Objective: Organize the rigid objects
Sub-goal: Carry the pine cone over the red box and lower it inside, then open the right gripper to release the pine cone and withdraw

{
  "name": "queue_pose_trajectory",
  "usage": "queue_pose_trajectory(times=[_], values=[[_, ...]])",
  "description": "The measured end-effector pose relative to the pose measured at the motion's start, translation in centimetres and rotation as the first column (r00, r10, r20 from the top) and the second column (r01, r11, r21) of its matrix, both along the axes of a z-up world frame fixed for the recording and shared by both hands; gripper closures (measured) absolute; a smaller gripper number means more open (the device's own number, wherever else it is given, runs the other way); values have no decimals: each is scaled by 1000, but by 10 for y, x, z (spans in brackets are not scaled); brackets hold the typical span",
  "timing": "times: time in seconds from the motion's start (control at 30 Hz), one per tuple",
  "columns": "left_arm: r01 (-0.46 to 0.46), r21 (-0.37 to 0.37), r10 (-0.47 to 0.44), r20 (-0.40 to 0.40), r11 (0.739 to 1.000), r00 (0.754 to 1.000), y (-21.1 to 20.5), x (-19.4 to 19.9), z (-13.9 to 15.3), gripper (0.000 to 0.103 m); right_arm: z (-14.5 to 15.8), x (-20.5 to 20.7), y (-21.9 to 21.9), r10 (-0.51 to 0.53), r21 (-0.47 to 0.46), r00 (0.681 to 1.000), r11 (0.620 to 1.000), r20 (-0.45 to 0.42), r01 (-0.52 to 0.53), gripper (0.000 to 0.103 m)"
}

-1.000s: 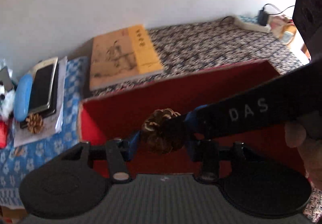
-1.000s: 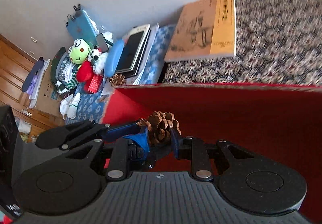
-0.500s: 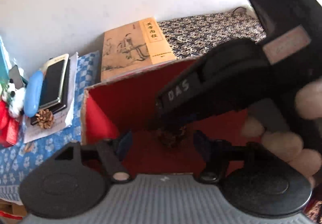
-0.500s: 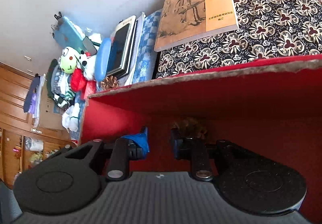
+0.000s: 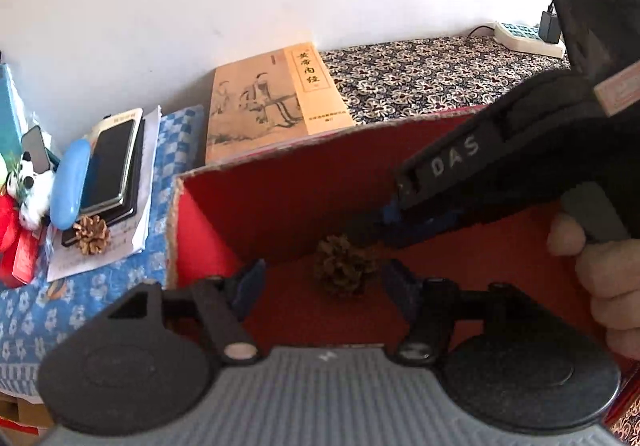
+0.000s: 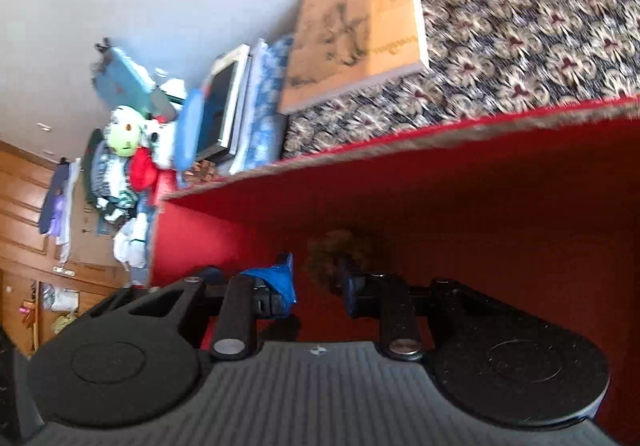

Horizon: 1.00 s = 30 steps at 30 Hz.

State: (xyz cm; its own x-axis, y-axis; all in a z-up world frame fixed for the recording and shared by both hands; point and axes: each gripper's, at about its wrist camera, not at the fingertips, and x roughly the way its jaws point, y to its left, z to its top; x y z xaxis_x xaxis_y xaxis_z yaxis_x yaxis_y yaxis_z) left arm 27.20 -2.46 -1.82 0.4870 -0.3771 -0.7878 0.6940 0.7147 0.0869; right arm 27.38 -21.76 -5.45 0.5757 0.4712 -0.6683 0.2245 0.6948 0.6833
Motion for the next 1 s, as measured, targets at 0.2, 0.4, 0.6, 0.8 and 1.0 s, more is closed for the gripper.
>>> queue_pose_trajectory(times=[0.2,0.4,0.6,0.8,1.0], values=[[13,3,-13,-3,1000,1000,-1,-1,-1,35,-21,15,7,17,121,999,993,-45,-11,91],[8,-1,-8,-1,1000,1000,0,0,-1,35,-5,11,16,47,75,997,996,59,-51,90],[-1,5,1,11,1000,1000,0,0,-2,35,15,-14,5,-30,0,994,1000,103,30,90],[-49,0,49,37,999,998,3,-2,0,35,37,-59,-2,-131,-109,975,982,181,153,90],[-105,-50,109,78,993,991,12,-17,25,35,53,-108,-2,-196,-183,941,950,276,251,90]])
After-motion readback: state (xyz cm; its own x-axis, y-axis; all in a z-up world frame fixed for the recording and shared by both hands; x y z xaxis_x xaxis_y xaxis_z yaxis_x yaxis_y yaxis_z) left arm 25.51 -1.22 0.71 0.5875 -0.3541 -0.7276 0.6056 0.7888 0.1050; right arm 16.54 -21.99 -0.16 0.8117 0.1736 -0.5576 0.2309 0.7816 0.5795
